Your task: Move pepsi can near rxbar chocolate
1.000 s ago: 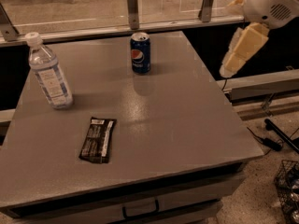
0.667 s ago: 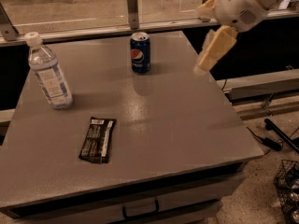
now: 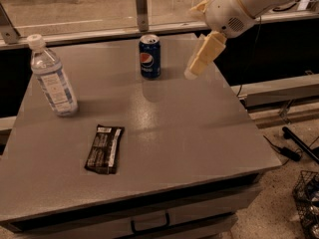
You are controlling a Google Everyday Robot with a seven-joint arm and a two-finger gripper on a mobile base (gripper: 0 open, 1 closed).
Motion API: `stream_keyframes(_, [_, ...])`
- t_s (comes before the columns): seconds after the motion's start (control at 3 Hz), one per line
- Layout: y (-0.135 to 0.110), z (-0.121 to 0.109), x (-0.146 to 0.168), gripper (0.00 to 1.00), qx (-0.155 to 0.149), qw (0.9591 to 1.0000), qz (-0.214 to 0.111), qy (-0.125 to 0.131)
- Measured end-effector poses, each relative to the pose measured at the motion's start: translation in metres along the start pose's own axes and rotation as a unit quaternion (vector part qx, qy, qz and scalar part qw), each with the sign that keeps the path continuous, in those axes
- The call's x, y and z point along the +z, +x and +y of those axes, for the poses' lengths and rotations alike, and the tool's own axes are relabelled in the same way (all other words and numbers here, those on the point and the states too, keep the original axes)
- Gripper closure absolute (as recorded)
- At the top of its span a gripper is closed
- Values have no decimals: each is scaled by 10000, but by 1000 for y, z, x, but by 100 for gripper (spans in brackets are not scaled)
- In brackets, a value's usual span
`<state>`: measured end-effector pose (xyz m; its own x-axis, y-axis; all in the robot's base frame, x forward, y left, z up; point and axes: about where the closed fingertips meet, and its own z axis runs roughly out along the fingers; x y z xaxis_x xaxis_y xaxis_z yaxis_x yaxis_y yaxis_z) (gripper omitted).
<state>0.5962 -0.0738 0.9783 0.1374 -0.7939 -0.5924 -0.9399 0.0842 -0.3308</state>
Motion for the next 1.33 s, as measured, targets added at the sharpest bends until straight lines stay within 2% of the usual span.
stream_keyframes(0.33, [12,-17,7,0,9,10000,48,83])
stream_keyframes(0.67, [29,-44,17,0,150,9996,-79,215])
stream_keyframes(1.0, [34,-67,34,0,346,9981,-385,331])
stream_keyframes(1.33, [30,-79,52,0,478,9959,-696,336])
